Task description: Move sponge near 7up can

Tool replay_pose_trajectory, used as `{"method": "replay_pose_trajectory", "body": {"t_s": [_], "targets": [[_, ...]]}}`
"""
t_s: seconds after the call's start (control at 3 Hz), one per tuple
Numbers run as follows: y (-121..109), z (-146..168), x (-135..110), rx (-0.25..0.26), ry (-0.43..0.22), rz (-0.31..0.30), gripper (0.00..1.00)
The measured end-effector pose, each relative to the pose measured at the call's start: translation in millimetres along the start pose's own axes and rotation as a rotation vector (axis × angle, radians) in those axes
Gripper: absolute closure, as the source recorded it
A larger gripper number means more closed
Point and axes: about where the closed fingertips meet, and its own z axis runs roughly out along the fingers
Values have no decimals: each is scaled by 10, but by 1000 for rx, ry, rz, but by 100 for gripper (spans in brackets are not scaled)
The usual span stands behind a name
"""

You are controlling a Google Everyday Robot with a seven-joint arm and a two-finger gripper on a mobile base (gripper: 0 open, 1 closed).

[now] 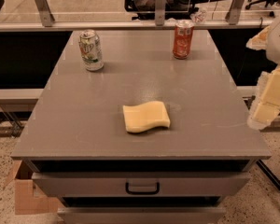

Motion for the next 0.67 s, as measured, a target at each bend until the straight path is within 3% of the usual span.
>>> {"method": "replay_pose_trajectory", "body": {"t_s": [0.33,0.67], "targets": [[0,0,0,0,0,0,0],[24,25,-56,-9,-48,-9,0]]}}
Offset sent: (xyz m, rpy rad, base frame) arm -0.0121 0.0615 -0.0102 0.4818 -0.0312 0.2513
